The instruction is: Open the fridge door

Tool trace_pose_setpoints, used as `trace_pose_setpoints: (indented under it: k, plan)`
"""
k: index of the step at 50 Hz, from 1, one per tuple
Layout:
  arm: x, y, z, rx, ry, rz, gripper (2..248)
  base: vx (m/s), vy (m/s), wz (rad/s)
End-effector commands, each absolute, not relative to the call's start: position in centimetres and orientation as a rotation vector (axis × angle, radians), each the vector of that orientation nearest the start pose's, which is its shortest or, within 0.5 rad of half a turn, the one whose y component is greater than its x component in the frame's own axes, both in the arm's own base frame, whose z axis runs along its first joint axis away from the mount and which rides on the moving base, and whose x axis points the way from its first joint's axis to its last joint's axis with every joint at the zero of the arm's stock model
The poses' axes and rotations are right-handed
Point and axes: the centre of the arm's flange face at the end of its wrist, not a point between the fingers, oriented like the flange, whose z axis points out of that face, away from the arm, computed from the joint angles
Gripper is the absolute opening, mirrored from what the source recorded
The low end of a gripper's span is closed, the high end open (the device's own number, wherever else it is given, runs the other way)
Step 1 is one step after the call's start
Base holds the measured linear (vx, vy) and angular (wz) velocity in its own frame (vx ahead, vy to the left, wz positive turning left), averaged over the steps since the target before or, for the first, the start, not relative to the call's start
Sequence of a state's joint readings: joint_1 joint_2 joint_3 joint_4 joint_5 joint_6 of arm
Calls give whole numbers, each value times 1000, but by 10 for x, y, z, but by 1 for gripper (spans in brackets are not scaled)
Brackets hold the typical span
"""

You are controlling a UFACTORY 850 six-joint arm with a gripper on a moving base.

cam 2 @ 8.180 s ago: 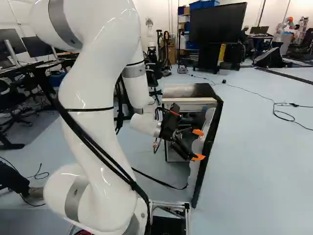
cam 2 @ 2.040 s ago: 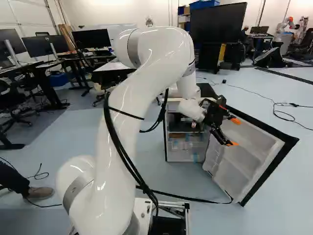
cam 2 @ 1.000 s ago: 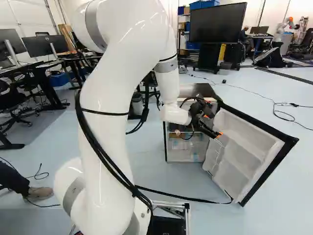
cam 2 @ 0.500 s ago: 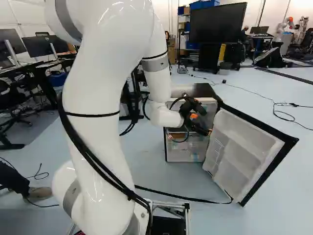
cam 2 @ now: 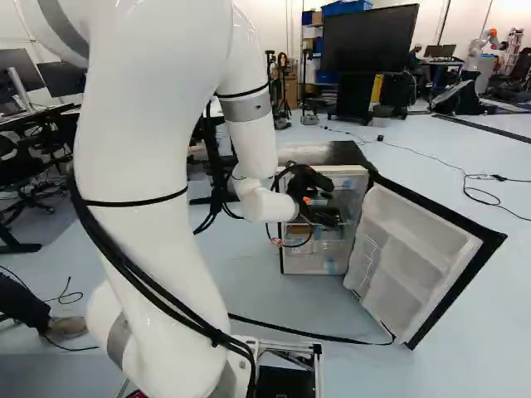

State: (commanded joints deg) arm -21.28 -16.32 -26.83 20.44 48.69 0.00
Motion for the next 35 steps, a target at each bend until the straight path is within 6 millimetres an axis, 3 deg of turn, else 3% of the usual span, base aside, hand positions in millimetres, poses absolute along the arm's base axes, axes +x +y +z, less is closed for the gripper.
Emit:
trace_pose_setpoints:
  k: [17,35]
  plan:
    - [370,-165,303,-2813,1092,-1630,247,0,0,0]
    - [366,-147,313,-2805,986,-1658,247,0,0,0]
